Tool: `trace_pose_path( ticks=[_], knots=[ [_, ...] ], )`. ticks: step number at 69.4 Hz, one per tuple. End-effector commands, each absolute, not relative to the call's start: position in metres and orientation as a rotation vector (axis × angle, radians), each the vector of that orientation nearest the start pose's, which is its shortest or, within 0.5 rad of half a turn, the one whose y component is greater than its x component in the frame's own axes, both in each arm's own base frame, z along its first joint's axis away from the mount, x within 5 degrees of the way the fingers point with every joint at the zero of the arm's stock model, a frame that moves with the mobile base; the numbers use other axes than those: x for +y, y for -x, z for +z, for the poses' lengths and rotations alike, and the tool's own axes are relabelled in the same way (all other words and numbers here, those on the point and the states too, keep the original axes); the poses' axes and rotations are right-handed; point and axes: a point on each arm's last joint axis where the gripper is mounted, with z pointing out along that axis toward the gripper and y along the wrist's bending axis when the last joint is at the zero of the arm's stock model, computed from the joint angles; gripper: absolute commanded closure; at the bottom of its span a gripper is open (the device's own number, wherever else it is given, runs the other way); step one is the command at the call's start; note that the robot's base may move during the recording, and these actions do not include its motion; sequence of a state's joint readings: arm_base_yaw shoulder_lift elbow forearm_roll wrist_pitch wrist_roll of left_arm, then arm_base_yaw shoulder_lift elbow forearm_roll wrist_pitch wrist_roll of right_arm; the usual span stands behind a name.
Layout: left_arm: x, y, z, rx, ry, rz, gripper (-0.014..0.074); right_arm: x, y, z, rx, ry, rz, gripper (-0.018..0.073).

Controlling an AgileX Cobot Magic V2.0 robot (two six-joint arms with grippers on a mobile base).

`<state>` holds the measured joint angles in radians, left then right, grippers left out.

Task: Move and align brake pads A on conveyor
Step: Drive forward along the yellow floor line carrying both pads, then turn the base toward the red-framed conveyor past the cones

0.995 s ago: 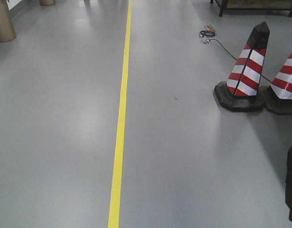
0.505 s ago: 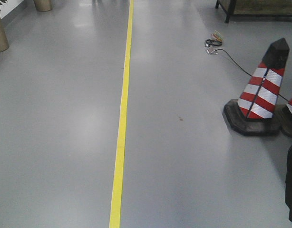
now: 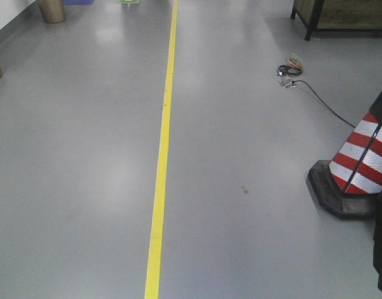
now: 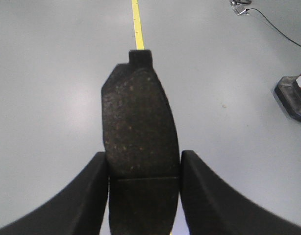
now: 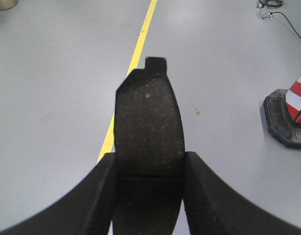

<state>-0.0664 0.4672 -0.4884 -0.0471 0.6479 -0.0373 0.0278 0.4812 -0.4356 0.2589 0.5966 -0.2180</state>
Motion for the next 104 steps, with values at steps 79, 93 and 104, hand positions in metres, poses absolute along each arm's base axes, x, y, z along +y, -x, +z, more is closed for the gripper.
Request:
trace_pose_path(
  ticks=[79,93,104],
  knots=[
    [-0.0094,-0.0939,0.3038,1.997,0.004,-0.136,0.0604,0.0144,-0.098,0.2904,1.994,0.1,0.152,0.0535],
    [-0.0094,-0.0939,0.3038,1.997,0.004,-0.136,0.0604,0.0144,-0.098,0.2904,1.994,0.1,0.152,0.0535],
    [-0.0094,-0.0939,0.3039,1.996,0.004,-0.136,0.0604,0.0144,-0.098,0.2904,1.994,0.1,0.152,0.0535]
  ],
)
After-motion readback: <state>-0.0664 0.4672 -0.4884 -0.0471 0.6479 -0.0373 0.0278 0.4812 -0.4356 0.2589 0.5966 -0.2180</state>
